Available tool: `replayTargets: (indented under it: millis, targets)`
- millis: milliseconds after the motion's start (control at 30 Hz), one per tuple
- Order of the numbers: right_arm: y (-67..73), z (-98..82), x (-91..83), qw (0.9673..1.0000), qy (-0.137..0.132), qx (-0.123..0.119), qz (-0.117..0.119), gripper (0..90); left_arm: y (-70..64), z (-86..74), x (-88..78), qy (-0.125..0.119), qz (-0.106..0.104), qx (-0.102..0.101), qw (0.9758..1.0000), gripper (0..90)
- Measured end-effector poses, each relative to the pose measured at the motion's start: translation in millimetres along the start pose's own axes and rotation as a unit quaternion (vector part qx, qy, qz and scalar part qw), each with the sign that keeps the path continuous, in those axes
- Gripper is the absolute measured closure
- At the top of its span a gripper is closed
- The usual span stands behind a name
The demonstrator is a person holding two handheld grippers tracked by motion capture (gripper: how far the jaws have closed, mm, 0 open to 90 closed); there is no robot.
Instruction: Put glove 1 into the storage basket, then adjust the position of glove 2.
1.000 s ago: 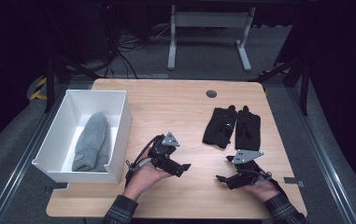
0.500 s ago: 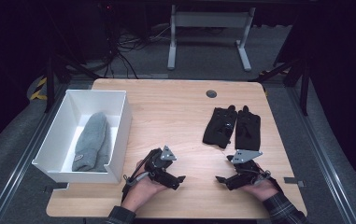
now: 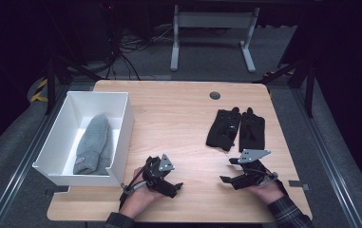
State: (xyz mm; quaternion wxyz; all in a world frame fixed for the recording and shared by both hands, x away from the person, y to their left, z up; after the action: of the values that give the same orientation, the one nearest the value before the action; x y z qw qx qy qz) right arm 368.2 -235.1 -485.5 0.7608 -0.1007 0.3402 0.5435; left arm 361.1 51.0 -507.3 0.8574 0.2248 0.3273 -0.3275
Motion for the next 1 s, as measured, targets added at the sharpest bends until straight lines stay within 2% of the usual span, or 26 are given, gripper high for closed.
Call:
replayTargets:
  millis: [100, 200, 300, 333, 433, 633, 667, 800, 900, 933, 967, 1000]
  targets:
    - [-1.2, 6.9, -6.7, 0.9992, -0.032, 0.012, 0.020, 29.0, 0.1, -0.1, -0.2, 0.000, 0.000, 0.000, 1.0000, 0.0]
    - [-3.8, 10.1, -8.5, 0.9984, -0.044, 0.013, 0.033, 31.5, 0.1, -0.1, -0.2, 0.000, 0.000, 0.000, 1.0000, 0.0]
    - [-1.5, 10.6, -9.9, 0.9992, -0.035, 0.002, 0.019, 30.5, -0.1, -0.4, -0.4, 0.000, 0.001, -0.001, 1.0000, 0.1]
    - [0.4, 13.5, -10.5, 0.9998, -0.018, -0.007, 0.005, 29.1, 0.0, -0.6, -0.8, 0.002, 0.002, -0.001, 1.0000, 0.1]
    - [2.9, 25.8, -13.5, 0.9997, -0.007, -0.017, -0.013, 27.4, -0.3, -1.5, -1.5, 0.002, 0.004, -0.004, 1.0000, 0.2]
    - [-6.8, 37.3, -17.1, 0.9995, -0.005, -0.005, -0.032, 24.0, -0.2, -1.7, -1.5, 0.001, 0.004, -0.005, 1.0000, 0.2]
    - [-13.0, 42.0, -20.7, 0.9993, -0.010, 0.002, -0.036, 25.2, -0.3, -1.7, -1.5, 0.001, 0.004, -0.005, 1.0000, 0.2]
    - [-22.6, 50.3, -24.6, 0.9990, -0.018, 0.010, -0.040, 28.3, -0.4, -1.8, -1.6, 0.001, 0.005, -0.005, 1.0000, 0.2]
    - [-35.5, 58.9, -27.4, 0.9987, -0.020, 0.018, -0.044, 34.8, -0.6, -1.9, -1.9, 0.002, 0.005, -0.007, 1.0000, 0.1]
    - [-41.4, 62.6, -29.1, 0.9983, -0.021, 0.018, -0.052, 37.6, -0.7, -1.9, -1.9, 0.002, 0.006, -0.007, 1.0000, 0.2]
    - [-41.4, 62.6, -29.1, 0.9983, -0.021, 0.018, -0.052, 37.6, -0.7, -1.9, -1.9, 0.002, 0.006, -0.007, 1.0000, 0.2]
    - [-49.9, 67.2, -31.4, 0.9975, -0.025, 0.020, -0.063, 41.4, -0.6, -1.9, -2.0, 0.002, 0.006, -0.006, 1.0000, 0.2]
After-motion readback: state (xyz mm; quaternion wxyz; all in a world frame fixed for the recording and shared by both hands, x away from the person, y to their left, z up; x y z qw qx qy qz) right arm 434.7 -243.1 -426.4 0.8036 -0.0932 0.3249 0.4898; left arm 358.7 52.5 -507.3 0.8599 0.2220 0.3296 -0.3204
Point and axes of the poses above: each handheld gripper's, and its own axes: x roughly forward along the jaws, z roughly out of its top, y roughly to its left, the point moved 4 cm from there along x, roughly forward along the jaws, and after that the axes turned 15 degrees about z, right-handed, at the moved point
